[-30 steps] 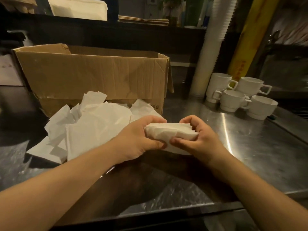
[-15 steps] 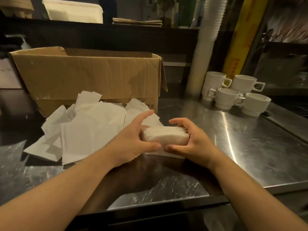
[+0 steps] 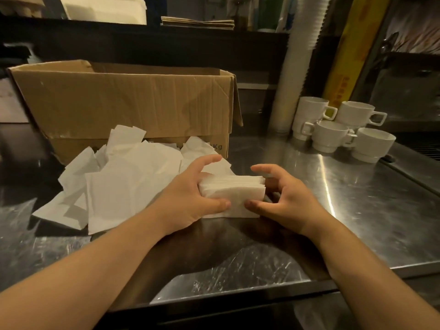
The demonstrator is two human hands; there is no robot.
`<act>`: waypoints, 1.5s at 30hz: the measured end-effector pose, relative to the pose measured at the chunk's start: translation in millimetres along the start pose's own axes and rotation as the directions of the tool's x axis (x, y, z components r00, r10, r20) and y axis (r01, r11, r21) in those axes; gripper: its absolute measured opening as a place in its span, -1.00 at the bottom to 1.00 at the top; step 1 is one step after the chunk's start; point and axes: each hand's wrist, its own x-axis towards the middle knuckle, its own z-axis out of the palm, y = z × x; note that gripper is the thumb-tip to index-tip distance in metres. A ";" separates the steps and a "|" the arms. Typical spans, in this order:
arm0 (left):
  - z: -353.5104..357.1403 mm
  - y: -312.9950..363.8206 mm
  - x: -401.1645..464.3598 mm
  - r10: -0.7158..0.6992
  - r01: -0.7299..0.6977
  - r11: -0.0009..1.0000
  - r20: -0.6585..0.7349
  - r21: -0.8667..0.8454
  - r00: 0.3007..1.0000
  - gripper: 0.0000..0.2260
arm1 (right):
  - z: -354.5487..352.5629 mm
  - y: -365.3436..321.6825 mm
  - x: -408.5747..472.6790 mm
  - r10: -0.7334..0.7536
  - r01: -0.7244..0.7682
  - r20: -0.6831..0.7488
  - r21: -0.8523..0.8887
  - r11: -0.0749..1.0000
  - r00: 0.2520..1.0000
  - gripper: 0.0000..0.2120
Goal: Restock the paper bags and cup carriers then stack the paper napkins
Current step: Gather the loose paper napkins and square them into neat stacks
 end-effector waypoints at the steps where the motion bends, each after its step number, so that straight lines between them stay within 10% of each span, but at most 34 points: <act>1: -0.1 0.4 -0.3 -0.007 0.007 1.000 0.000 0.015 1.000 -0.24 | -0.4 0.7 -0.1 -0.011 0.011 -0.018 -0.011 1.000 1.000 -0.34; 6: -2.0 -1.3 -0.8 0.028 -0.026 0.999 -0.056 0.029 0.998 -0.29 | -3.7 -1.1 -2.8 -0.051 0.034 -0.174 -0.098 0.995 0.983 -0.57; 45: -2.3 -4.0 4.4 -0.035 0.035 0.999 0.027 -0.036 0.999 -0.26 | -0.9 0.4 3.0 0.032 -0.032 -0.038 -0.005 0.999 0.999 -0.81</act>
